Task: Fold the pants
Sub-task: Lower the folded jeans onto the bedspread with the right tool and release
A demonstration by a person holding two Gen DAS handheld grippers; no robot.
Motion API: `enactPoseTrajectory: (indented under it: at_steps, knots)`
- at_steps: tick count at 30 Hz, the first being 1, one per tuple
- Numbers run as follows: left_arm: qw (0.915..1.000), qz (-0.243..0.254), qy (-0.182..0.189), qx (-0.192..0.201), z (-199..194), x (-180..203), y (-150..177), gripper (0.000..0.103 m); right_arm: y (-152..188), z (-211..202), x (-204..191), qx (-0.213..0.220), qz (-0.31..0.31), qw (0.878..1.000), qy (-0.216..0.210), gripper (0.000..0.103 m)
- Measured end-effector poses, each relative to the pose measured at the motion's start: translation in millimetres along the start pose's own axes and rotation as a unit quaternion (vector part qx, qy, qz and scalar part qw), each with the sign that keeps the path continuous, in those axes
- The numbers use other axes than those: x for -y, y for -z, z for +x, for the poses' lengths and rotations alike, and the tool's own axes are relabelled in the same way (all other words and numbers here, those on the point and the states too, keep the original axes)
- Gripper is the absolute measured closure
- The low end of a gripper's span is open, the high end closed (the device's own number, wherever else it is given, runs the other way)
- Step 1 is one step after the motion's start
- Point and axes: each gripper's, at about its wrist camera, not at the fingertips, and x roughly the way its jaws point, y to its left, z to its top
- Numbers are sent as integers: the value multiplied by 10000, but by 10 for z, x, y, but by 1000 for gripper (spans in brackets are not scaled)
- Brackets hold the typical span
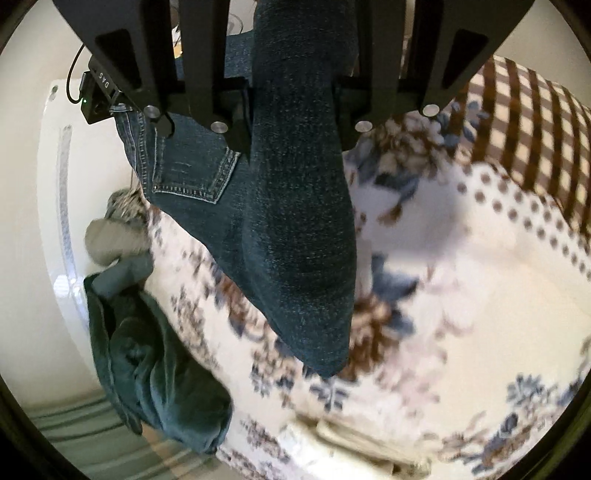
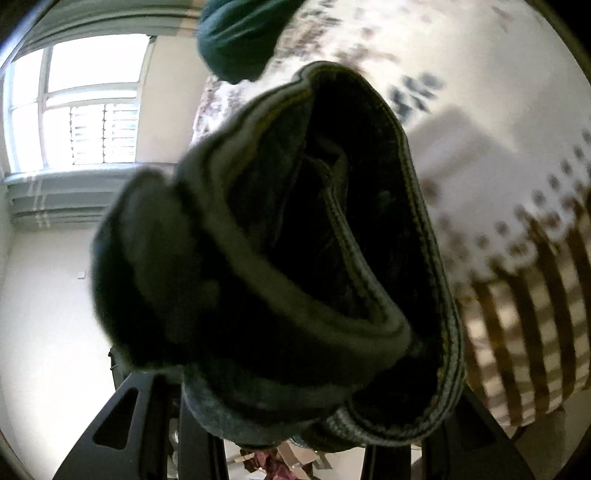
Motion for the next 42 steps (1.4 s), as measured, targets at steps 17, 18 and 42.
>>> enactPoseTrajectory:
  at_steps: [17,18,42]
  knots:
    - [9958,724,-49,552,-233,-243,-3484,77,-1521,2475,-1935,515,-263,9973,-463,64]
    - [9954,757,-64,579,-202,-306,-3707,77,-1634,2717,-1976,528,-254,9970,-507,64]
    - [9745,968,-1977,441,128,-1225,-4849,12,-2355,4392,-2620,-323,-1303,9704,2006,6]
